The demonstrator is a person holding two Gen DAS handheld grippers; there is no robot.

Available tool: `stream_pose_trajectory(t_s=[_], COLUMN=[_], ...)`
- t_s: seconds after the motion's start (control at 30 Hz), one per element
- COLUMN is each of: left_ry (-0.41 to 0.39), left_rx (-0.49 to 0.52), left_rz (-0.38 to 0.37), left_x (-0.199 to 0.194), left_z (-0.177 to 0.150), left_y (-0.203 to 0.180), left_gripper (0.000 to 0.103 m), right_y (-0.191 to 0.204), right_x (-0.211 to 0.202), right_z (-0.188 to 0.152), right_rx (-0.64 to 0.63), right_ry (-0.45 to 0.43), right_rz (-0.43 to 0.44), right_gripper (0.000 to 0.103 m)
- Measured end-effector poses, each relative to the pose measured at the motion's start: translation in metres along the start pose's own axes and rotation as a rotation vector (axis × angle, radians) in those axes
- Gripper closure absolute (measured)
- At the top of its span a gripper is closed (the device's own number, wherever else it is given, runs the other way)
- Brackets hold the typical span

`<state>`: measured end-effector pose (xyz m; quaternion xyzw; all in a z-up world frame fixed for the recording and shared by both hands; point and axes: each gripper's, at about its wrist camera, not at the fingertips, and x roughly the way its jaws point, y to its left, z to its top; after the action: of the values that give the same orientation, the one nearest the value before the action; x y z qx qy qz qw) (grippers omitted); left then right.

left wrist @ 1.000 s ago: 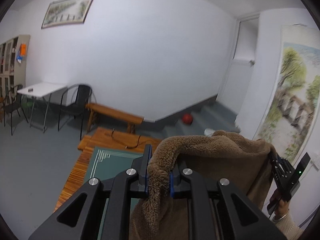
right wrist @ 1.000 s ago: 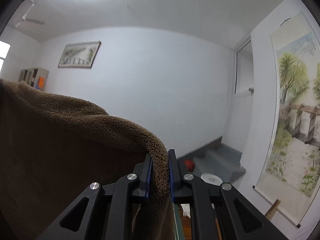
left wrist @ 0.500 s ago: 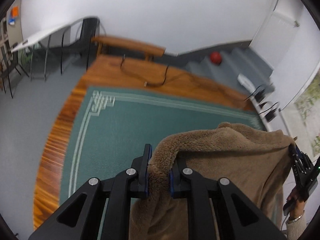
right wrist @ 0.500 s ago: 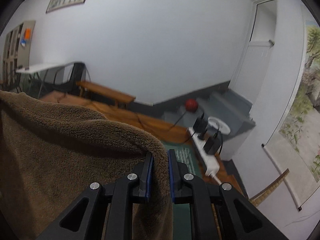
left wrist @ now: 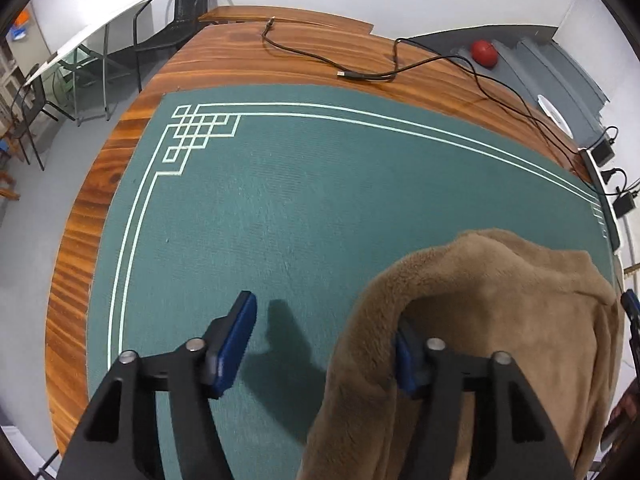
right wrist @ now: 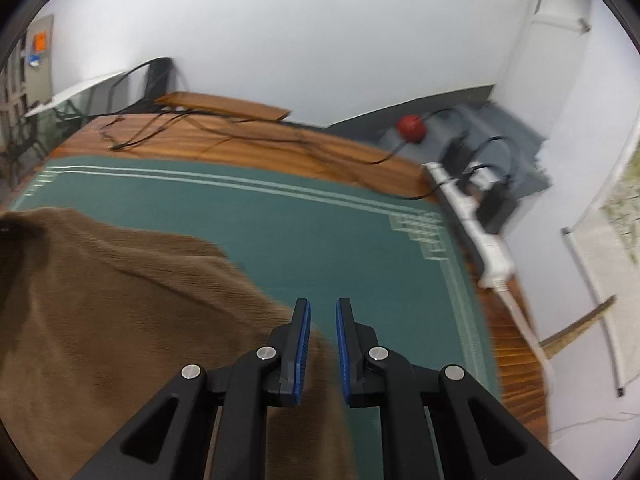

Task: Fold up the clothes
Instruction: 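Lower the spread blanket toward the table with both tools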

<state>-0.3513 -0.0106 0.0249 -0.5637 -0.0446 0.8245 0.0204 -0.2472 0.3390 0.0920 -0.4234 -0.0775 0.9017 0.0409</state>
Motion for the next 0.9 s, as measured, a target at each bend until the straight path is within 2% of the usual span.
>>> stream_pose_trajectory(t_s=[0.07,0.13,0.17,0.2,0.33,0.4,0.53,0.67,0.77,0.9], left_ry=[0.014,0.03,0.037,0.039,0.03,0.024,0.009,-0.013,-0.013,0.001], left_rx=[0.011,0.028,0.036,0.039,0.001,-0.027,-0.08,-0.073,-0.081,-0.16], left_rz=[0.012,0.025,0.03,0.028,0.002,-0.012,-0.041,-0.076,-0.068,-0.08], left_x=[0.005,0.011,0.014,0.017,0.004,-0.009,-0.036,-0.079,-0.101,-0.11], left_z=[0.001,0.003,0.003,0.004,-0.004,-0.011,-0.026,-0.068,-0.105,-0.141], left_y=[-0.004,-0.008,-0.009,-0.008,0.01,0.022,0.045,0.057,0.068,0.087], left_gripper=[0.034,0.034,0.033,0.032,0.027,0.023,0.023,0.022,0.022,0.022], right_y=[0.012,0.035,0.046,0.056,0.072,0.067,0.058,0.054,0.056,0.066], right_x=[0.008,0.019,0.025,0.035,0.054,0.054,0.037,0.001,-0.03,-0.064], right_z=[0.007,0.006,0.005,0.005,-0.002,-0.002,-0.005,-0.01,-0.035,-0.077], right_rx=[0.004,-0.016,-0.027,-0.036,-0.071,-0.056,-0.042,-0.075,-0.088,-0.13], right_ry=[0.028,0.093,0.127,0.164,0.168,0.182,0.194,0.154,0.149,0.162], right_rz=[0.087,0.158,0.194,0.218,0.168,0.17,0.182,0.235,0.289,0.331], right_gripper=[0.088,0.077,0.063,0.042,0.024,0.021,0.021,0.021,0.021,0.021])
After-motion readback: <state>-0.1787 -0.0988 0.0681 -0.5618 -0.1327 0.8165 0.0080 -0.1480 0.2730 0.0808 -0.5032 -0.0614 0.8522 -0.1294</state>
